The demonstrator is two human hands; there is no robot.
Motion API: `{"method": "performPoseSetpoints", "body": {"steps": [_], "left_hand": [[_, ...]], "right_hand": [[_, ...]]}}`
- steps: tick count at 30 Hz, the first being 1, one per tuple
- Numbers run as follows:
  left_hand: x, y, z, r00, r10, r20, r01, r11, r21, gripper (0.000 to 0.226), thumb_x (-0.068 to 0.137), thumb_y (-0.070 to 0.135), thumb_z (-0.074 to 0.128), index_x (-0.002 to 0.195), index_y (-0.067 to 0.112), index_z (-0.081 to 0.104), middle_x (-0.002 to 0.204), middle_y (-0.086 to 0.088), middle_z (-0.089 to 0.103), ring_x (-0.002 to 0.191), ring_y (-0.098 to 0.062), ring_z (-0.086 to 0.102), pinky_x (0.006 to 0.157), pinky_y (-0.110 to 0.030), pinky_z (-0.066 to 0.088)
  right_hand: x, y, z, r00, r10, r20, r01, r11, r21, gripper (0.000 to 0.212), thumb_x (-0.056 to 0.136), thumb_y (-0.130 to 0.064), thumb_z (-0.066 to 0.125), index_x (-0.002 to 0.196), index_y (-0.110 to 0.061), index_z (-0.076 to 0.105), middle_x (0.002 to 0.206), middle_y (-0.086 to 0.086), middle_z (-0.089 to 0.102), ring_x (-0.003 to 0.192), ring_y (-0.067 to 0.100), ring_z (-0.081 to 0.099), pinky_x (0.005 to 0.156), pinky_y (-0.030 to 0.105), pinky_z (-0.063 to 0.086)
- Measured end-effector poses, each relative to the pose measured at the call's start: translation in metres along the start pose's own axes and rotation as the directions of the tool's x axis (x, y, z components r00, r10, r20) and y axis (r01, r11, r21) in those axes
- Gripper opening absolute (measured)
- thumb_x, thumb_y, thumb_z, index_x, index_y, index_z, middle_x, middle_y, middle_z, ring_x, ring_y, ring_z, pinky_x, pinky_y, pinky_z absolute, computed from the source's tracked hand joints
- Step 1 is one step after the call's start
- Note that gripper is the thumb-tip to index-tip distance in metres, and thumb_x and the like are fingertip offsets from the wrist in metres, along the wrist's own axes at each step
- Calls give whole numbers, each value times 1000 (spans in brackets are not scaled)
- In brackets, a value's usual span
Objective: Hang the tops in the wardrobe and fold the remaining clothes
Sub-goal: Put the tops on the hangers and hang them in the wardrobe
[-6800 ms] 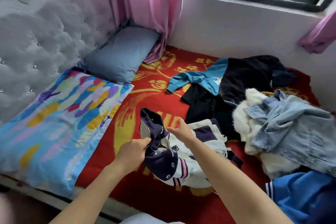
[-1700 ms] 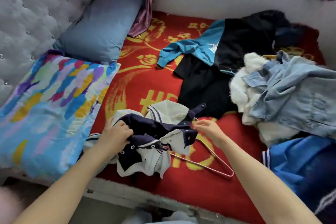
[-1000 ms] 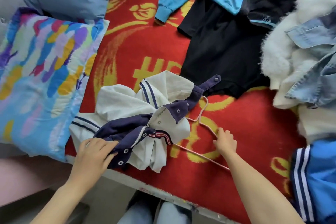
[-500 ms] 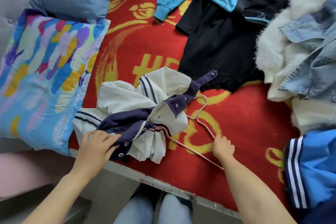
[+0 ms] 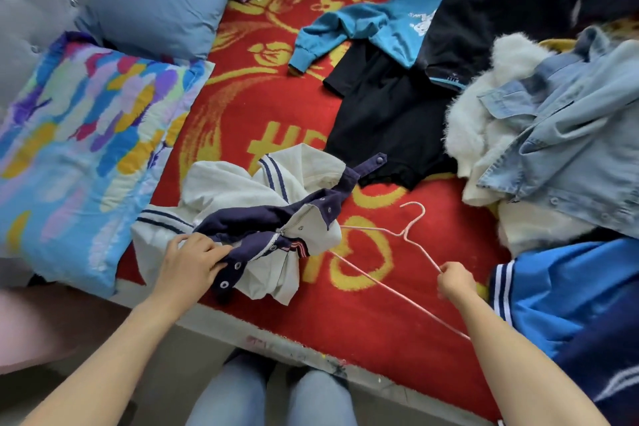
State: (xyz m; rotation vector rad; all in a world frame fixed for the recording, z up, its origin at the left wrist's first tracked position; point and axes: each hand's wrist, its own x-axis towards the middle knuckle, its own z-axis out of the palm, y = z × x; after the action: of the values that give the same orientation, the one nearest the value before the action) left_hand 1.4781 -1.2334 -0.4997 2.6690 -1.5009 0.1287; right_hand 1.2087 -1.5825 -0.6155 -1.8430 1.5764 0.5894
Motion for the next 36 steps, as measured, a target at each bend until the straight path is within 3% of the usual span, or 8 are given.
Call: {"method": "performPoseSetpoints", "body": {"steps": [3,8,11,15,19,25,29,36], "left_hand": [[10,-8,-25,1000,20,11,-20,999,49,46,35,1,92,71,18,71,61,-3,60,69,-24,58,67,-47,46],[27,-12,-57,994,85,73,-93,989,114,47,19,7,95,55,23,70,53,3,56,55,-22,64,61,-57,50],[37,-23,-73,991,136,20,-137,984,117,47,14,11,95,49,24,66,50,8,54,55,-16,64,67,-54,49],[47,-45,-93,995,96,-27,-94,992,82,48,19,4,94,51,24,64,52,7,54,57,-21,64,79,-43,30],[53,-61,-106,995,45,-94,-39,997,60,36,38,2,92,61,22,71,61,3,61,71,-24,65,83,-62,40],[49,-80,-105,976,171,-135,-167,985,41,53,10,16,96,52,33,66,52,13,51,64,-5,54,59,-53,53],[43,-91,-101,955,238,-178,-237,971,24,53,14,18,96,56,35,67,55,17,52,77,-6,41,61,-44,54],[31,-110,-110,917,331,-221,-353,933,-68,47,26,12,96,63,27,71,57,10,52,71,-6,35,52,-20,47]], "right_hand": [[-13,-15,-56,988,-7,-153,38,978,205,21,78,-1,48,88,-6,66,71,13,67,79,34,67,79,41,54],[-72,-65,-124,942,-237,-238,241,970,-10,17,81,-7,50,82,-20,60,87,4,59,96,27,58,72,29,37],[-102,-77,-149,913,-262,-313,314,941,127,22,80,-4,51,64,-19,54,69,1,59,80,23,56,71,31,39],[-155,-86,-182,830,-338,-444,557,548,624,28,80,16,43,68,-9,46,53,8,53,37,7,47,40,18,39],[-198,-101,-206,741,-501,-448,639,320,700,29,84,19,39,75,-8,45,50,1,59,46,7,56,51,16,47],[-224,-156,-208,662,-604,-444,721,353,596,11,85,-8,64,87,-16,57,69,2,52,46,5,46,49,16,41],[-226,-190,-183,649,-539,-538,758,525,388,22,95,-25,52,79,-17,64,39,-13,42,34,1,40,41,12,28],[-260,-230,-148,538,-826,-169,836,548,-17,22,92,-23,59,71,-24,68,41,-12,42,41,4,36,47,16,27]]}}
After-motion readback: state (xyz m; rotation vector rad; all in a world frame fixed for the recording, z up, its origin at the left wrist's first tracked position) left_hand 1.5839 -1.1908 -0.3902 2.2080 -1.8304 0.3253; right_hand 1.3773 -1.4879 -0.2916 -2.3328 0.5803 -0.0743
